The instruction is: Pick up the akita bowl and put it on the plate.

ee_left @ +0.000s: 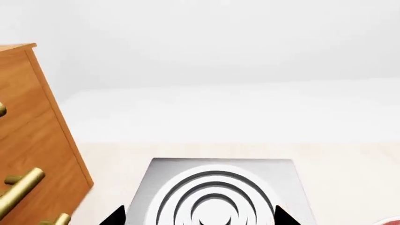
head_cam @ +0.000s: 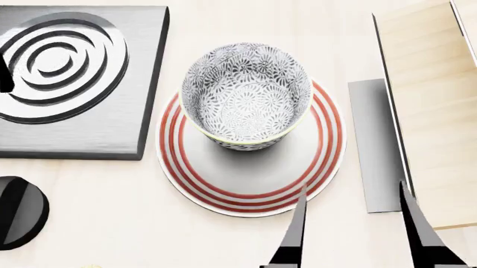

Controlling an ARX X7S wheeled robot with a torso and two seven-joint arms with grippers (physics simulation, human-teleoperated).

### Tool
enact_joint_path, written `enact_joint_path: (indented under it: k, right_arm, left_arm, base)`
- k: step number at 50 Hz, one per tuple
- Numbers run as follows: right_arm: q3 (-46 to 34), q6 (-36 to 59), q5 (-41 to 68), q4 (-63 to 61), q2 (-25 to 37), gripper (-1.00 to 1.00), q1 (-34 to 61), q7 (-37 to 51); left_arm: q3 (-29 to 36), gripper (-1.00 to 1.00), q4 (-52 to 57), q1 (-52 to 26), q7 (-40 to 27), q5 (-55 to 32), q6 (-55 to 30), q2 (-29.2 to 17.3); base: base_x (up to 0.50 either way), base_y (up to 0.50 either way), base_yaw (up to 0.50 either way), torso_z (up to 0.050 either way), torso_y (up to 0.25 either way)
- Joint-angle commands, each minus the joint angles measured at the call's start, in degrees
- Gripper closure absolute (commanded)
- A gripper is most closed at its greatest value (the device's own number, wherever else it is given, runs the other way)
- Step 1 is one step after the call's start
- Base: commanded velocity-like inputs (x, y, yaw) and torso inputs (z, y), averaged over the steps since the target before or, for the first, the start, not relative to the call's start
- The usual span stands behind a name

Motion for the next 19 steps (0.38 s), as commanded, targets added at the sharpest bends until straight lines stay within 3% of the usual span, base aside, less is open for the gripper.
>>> enact_joint_path:
  k: [1, 11, 15, 19]
  right_arm:
    - [4.7, 6.1, 0.5, -11.2, 3.5, -1.00, 0.7, 3.8]
    - [7.2, 10.2, 1.8, -19.2, 7.8, -1.00, 1.6, 8.2]
    - [0.0, 6.1, 4.9, -19.3, 17.5, -1.00, 5.4, 18.8]
    - [-14.0, 0.6, 8.0, -19.3, 28.9, -1.00, 15.8, 31.6]
  left_arm:
    - [0.5, -1.00, 9.7, 4.2, -2.7, 4.6, 3.8, -6.3]
    - [-1.5, -1.00, 21.2, 3.6, -6.7, 5.1, 5.7, -13.8]
    - [-1.9, -1.00, 24.5, 3.5, -7.0, 6.0, 5.9, -15.9]
    - [-2.5, -1.00, 27.9, 2.8, -8.4, 6.6, 5.6, -18.1]
  base:
    - [0.00, 0.00, 0.00, 0.000, 0.000]
    - [0.00, 0.00, 0.00, 0.000, 0.000]
    - [0.00, 0.00, 0.00, 0.000, 0.000]
    - [0.00, 0.00, 0.00, 0.000, 0.000]
